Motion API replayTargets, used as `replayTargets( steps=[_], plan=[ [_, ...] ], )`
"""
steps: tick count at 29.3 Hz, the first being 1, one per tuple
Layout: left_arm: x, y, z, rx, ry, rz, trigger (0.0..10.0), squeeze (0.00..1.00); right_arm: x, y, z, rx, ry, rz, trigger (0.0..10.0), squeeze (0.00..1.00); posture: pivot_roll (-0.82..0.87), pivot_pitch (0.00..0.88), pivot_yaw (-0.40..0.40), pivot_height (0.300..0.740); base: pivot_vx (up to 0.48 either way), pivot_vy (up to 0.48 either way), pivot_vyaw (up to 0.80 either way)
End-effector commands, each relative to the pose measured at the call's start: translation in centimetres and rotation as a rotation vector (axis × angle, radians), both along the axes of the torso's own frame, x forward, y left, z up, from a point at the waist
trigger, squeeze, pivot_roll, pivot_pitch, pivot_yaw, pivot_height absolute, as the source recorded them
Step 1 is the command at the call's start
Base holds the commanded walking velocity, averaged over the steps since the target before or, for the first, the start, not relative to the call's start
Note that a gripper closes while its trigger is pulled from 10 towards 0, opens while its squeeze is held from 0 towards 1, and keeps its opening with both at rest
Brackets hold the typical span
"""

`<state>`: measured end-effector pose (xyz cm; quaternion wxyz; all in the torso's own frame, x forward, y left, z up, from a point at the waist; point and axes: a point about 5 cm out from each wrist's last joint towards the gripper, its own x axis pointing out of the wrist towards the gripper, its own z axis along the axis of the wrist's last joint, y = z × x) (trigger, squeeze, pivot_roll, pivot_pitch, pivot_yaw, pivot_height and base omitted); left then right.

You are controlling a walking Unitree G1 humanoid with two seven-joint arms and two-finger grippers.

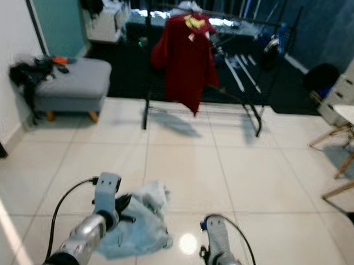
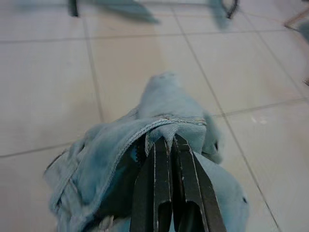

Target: Hang hanger

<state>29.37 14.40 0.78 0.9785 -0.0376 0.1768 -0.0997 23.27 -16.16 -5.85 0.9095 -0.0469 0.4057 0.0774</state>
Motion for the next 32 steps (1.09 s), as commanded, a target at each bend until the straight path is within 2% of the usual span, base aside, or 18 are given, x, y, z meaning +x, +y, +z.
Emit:
replayTargets(
  steps=[1,4,8,12,15,17,23,27,32],
  plan=[
    [0.4,-0.3,0.4,-0.006,-0.024,-0.008,10.0,0.00,0.0,-0.3,0.0,-0.013,-0.001,0.003,10.0,0.00,0.07,0.000,-0.066,0.740,0.368,0.000,0.00],
    [0.4,-0.1,0.4,-0.016,-0.022,0.008,10.0,0.00,0.0,-0.5,0.0,-0.014,-0.002,0.002,10.0,0.00,0.07,0.000,-0.062,0.740,0.365,0.000,0.00],
    [0.5,0.8,0.5,-0.054,-0.016,0.080,10.0,0.00,-0.3,-1.8,0.0,-0.003,-0.011,-0.039,10.0,0.00,0.07,0.000,-0.052,0.740,0.366,0.000,0.00],
    [0.6,1.0,0.6,-0.056,-0.017,0.092,10.0,0.00,-0.3,-2.2,0.1,0.007,-0.019,-0.062,10.0,0.00,0.06,0.000,-0.045,0.740,0.367,0.000,0.00],
    [0.9,1.2,0.8,-0.056,-0.025,0.095,10.0,0.00,0.0,-2.6,0.4,0.017,-0.042,-0.092,10.0,0.00,0.05,0.000,-0.028,0.740,0.364,0.000,0.00],
    [1.1,1.1,1.0,-0.057,-0.030,0.092,10.0,0.00,1.0,-2.1,1.0,0.025,-0.073,-0.110,10.0,0.00,0.05,0.000,-0.010,0.740,0.368,0.000,0.00],
    [1.4,0.9,1.3,-0.059,-0.037,0.083,10.0,0.00,1.7,-2.0,1.4,0.031,-0.099,-0.142,10.0,0.00,0.04,0.000,0.002,0.740,0.364,0.000,0.00],
    [2.1,0.3,1.9,-0.068,-0.049,0.076,10.0,0.00,2.2,-2.6,1.9,-0.002,-0.123,-0.156,10.0,0.00,0.00,0.000,0.011,0.740,0.366,0.000,0.00],
    [2.2,0.6,2.1,-0.070,-0.058,0.090,10.0,0.00,2.7,-3.1,2.4,-0.026,-0.155,-0.153,10.0,0.00,-0.01,0.000,0.004,0.740,0.365,0.000,0.00]
  ],
)
